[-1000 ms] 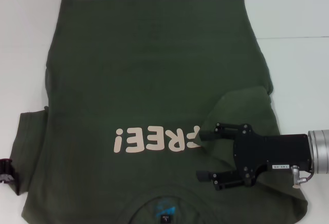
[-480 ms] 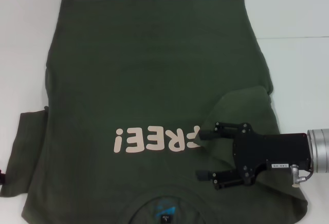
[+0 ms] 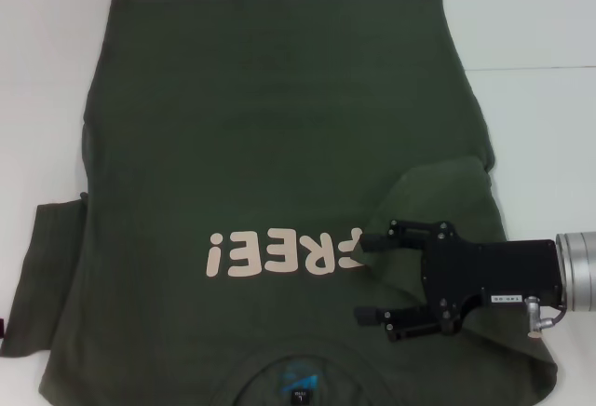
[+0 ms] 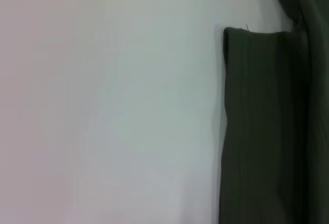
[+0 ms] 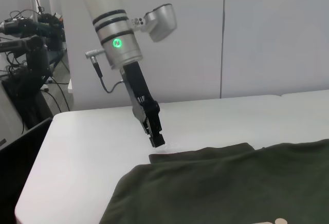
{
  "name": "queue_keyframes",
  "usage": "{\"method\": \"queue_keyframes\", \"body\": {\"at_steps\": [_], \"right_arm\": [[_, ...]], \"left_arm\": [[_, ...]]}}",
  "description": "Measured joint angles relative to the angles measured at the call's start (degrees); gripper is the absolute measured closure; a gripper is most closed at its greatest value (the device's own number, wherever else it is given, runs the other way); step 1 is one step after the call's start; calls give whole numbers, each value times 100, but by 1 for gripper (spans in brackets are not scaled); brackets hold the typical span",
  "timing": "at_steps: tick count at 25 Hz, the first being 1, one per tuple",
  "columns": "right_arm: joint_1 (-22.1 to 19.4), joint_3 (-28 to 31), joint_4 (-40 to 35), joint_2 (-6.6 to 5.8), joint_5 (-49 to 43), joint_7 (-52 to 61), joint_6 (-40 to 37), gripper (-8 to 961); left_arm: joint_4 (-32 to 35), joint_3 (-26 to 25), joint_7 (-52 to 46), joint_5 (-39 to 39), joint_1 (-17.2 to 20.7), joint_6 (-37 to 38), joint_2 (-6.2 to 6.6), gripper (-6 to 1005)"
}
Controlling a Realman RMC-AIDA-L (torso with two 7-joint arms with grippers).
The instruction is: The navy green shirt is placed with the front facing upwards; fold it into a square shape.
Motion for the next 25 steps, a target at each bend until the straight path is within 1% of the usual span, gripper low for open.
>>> {"method": "queue_keyframes", "body": {"at_steps": [6, 9, 12, 17, 23, 25], "right_arm": [[9, 0, 3, 6, 0, -22, 21, 53], [9, 0, 6, 8, 0, -32, 26, 54], [9, 0, 8, 9, 0, -39, 26, 54], [9, 0, 9, 9, 0, -52, 26, 54], [9, 0, 14, 9, 0, -60, 24, 55], [9, 0, 17, 9, 0, -61, 24, 55]], "left_arm": [[-224, -764, -111, -107, -92, 282, 132, 851], [-273, -955, -97, -159, -87, 348, 153, 800], [-281, -1012, -85, -175, -69, 397, 158, 750], [-336, -1062, -88, -176, -48, 489, 163, 508], [-607, -1086, -67, -178, -87, 411, 186, 296], [-665, -1074, -63, -179, -98, 366, 191, 253]]}}
